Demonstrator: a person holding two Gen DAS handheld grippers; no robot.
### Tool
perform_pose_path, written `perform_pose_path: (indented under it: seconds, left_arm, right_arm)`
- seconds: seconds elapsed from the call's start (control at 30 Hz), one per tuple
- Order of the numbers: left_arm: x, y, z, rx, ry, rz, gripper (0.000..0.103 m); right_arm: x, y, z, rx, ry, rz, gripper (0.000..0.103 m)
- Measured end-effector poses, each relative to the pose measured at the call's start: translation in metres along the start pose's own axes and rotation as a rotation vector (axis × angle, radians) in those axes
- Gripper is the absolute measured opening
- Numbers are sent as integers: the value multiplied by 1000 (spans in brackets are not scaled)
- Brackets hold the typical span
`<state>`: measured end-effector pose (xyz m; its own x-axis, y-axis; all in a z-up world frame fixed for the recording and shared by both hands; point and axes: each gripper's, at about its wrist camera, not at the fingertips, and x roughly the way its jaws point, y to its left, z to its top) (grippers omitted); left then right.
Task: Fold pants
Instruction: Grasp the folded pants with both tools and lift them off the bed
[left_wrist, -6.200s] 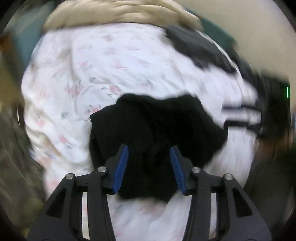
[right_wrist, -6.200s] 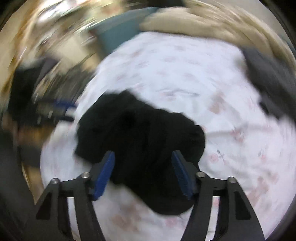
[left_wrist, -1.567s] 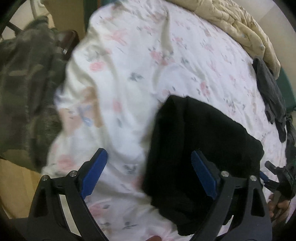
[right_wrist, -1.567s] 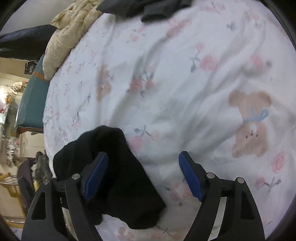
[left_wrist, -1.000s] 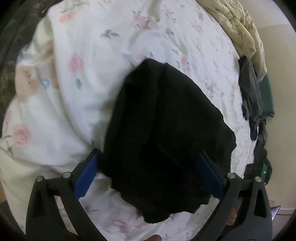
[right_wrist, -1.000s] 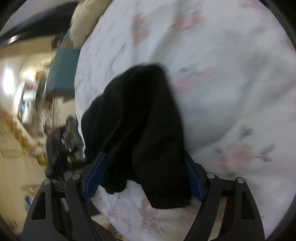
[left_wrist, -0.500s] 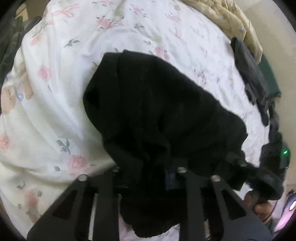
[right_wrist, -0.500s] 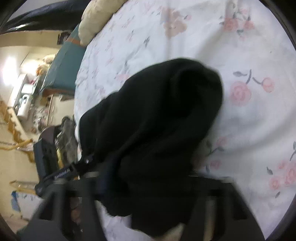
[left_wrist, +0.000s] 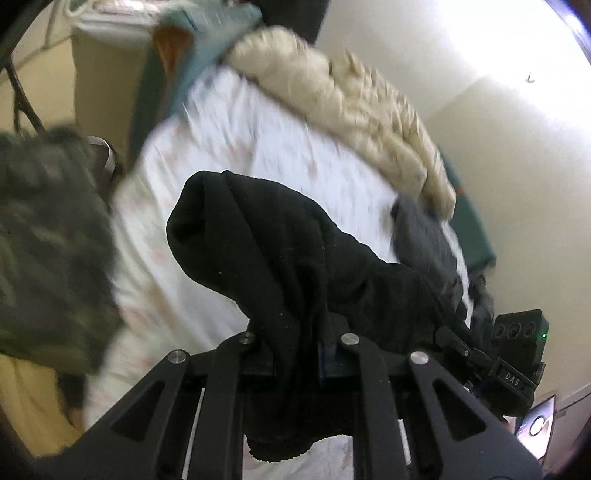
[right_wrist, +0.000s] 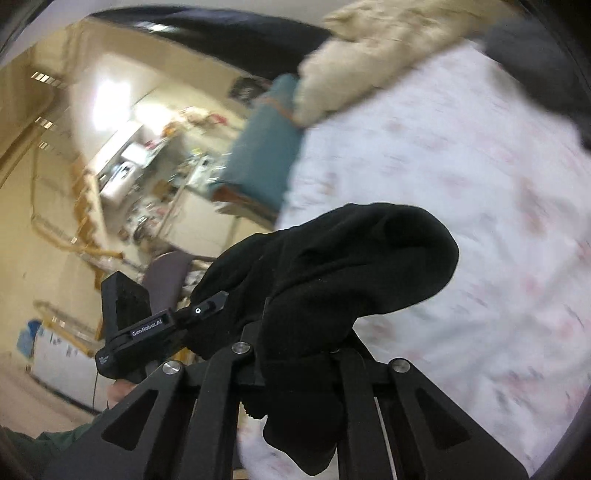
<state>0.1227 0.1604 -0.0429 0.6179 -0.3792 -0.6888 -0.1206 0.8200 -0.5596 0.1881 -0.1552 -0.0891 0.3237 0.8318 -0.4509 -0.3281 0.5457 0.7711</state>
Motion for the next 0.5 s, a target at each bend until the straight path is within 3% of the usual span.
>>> perform_pose_path:
  seconds: [0.23, 0.5]
  left_arm:
    - [-92, 84, 64, -16, -105, 142, 11]
    - [-130, 217, 81, -69, -114, 321, 11]
  right_arm:
    - [109, 110, 32, -150, 77, 88, 8]
    - [286, 169, -2, -176, 278, 136, 8]
